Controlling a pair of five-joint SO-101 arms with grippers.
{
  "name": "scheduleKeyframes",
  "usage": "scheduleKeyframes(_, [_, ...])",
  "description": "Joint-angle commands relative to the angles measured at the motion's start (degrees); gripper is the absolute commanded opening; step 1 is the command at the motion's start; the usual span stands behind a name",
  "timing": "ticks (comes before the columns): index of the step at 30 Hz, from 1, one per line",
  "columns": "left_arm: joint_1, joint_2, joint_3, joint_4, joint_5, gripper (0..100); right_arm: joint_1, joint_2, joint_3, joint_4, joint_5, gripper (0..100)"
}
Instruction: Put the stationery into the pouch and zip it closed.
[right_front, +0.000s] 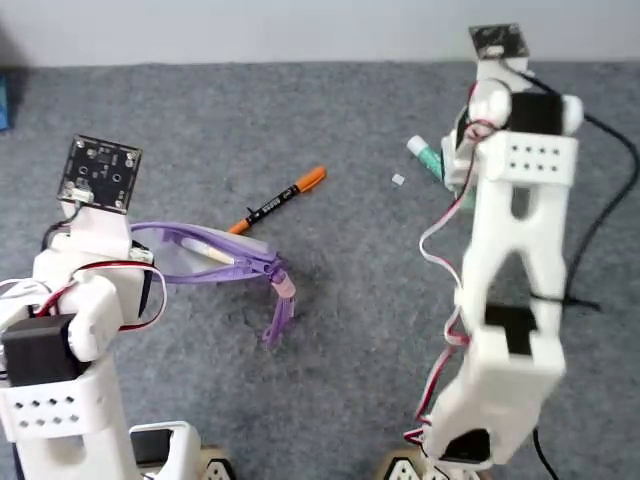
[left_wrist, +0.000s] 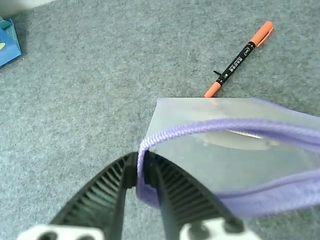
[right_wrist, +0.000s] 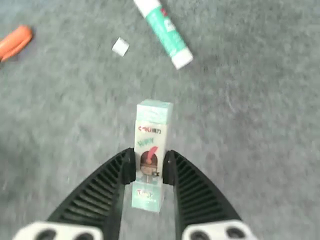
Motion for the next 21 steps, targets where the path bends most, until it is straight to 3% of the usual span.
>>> scheduleKeyframes(1, [0.5,1.0,1.7,-0.5,0.5,1,-0.1,-17.5,11.2,2.3,2.4,0.7])
scheduleKeyframes(6, [0.5,1.0,1.7,-0.5,0.5,1,-0.8,-32.6,22.5,2.3,2.8,0.7])
scheduleKeyframes(11, [0.5,1.0,1.7,-0.5,0.5,1,-6.5,-45.2,28.7,2.2,2.0,0.7])
scheduleKeyframes(21, [0.5,0.6,1.7,-0.5,0.5,1,-26.2,-57.8,29.1,-6.5,-14.2,0.7])
